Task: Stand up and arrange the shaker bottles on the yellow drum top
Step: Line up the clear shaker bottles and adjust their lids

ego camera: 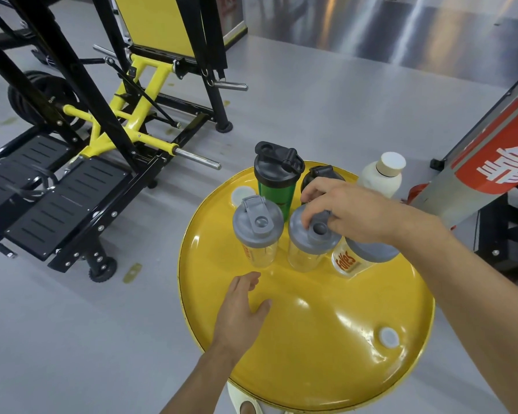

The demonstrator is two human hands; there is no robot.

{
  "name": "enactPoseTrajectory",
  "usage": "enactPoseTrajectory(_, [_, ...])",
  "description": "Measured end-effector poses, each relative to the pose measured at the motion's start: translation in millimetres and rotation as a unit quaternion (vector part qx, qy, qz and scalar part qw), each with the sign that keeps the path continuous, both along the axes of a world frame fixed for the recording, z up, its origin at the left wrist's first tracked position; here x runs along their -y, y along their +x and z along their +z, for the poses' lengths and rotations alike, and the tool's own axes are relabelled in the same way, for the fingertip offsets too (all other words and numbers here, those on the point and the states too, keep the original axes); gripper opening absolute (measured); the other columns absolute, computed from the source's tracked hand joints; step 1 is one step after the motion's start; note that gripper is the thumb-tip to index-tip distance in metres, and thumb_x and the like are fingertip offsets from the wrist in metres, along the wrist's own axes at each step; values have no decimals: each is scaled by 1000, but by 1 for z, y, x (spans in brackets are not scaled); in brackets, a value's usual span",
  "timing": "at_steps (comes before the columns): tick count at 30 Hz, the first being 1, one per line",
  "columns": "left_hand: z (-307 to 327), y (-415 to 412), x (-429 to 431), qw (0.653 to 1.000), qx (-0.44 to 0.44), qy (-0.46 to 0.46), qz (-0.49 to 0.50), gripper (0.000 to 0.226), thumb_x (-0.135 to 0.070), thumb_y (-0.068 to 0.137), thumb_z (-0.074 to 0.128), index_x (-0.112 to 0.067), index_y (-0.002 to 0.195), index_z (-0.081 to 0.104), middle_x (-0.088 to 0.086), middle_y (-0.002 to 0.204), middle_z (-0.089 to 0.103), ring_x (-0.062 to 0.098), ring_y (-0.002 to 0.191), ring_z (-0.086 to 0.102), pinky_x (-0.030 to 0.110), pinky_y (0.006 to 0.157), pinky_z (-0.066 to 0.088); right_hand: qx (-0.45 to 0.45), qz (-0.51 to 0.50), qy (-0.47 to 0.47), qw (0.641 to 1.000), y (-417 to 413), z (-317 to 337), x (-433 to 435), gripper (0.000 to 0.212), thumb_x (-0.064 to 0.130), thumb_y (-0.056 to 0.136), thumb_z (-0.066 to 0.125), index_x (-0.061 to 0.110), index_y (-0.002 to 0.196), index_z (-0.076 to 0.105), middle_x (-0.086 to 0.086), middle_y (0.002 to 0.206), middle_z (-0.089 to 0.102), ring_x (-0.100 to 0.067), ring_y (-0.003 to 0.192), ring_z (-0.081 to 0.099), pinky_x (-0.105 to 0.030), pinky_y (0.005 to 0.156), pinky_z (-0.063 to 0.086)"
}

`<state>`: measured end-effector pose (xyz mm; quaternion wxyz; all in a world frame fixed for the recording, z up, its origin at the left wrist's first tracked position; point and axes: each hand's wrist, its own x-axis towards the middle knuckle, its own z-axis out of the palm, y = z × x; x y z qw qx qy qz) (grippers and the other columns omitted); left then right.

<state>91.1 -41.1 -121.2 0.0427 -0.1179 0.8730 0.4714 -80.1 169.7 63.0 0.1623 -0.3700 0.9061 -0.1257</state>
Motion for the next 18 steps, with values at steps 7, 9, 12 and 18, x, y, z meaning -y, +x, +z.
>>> enactPoseTrajectory(7, [-2,-2,-4,1000,-2,-4,-12,53,-28,91,73,-31,138,49,-19,125,51,-7,120,48,16,95,46,-6,-8,-15,1000,5,-2,-3,51,-3,87,57,33,121,70,5,143,46,-12,132,39,-36,101,44])
enactPoseTrajectory(9, [-2,-2,-5,1000,-2,-6,-16,53,-29,91,73,-32,138,48,-19,125,50,-7,121,48,15,95,45,-8,-19,-28,999,8,-3,-5,58,-3,86,56,34,129,65,8,145,47,-12,135,40,-35,104,43])
enactPoseTrajectory(12, [-2,-3,-7,1000,-4,-6,-25,52,-29,91,72,-32,137,48,-20,125,50,-8,121,48,18,96,46,-23,-60,-87,994,15,0,-13,53,1,88,57,32,130,63,12,136,55,-7,126,48,-28,102,43])
enactPoseTrajectory(18, [0,-9,-11,999,-12,-9,-45,51,-27,91,72,-31,137,50,-21,123,50,-7,121,49,12,90,43,-63,-144,-112,981,28,9,-50,37,23,89,63,28,125,66,10,127,63,-13,120,56,-36,101,47])
